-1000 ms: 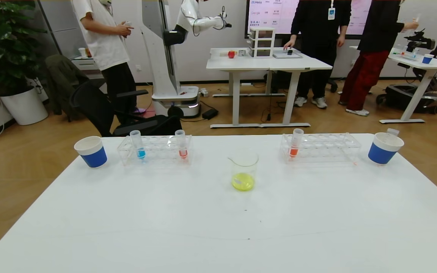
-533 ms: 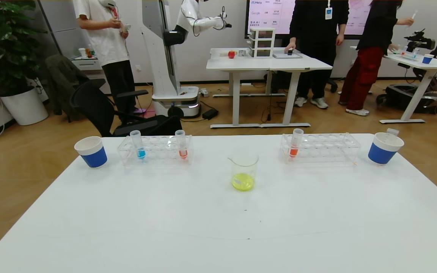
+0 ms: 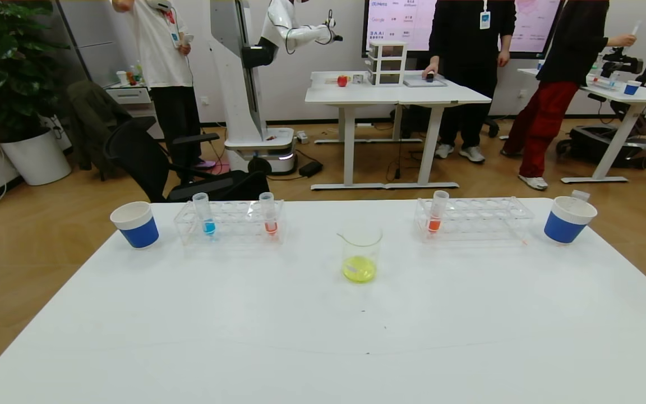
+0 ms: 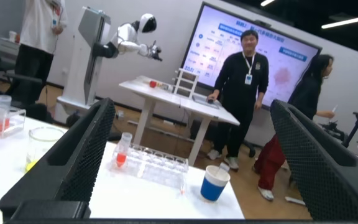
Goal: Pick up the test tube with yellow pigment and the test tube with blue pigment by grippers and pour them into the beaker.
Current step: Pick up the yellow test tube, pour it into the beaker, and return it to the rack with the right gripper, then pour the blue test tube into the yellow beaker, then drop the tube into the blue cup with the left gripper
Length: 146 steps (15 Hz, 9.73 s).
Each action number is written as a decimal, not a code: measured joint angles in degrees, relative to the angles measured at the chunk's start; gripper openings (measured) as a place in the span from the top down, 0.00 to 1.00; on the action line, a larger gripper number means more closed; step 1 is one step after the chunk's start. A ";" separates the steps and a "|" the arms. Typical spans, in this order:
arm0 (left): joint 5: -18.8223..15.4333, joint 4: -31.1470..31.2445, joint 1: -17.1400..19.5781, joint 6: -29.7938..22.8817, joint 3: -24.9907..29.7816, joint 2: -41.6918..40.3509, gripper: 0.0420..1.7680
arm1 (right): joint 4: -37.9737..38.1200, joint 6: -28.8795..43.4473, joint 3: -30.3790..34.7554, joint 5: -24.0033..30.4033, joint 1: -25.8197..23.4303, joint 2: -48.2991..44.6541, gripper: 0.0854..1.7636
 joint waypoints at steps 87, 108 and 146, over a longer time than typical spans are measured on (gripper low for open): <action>11.97 -87.86 -3.64 0.74 -55.26 136.61 0.73 | 20.37 9.85 21.38 -5.71 -0.09 -14.35 0.02; 2.49 -66.44 -12.46 5.12 -60.68 119.38 0.73 | 20.39 9.85 21.38 -5.73 -0.09 -14.35 0.02; -39.95 -67.24 -24.13 79.28 -80.43 137.35 0.73 | 20.39 9.85 21.38 -5.73 -0.09 -14.35 0.02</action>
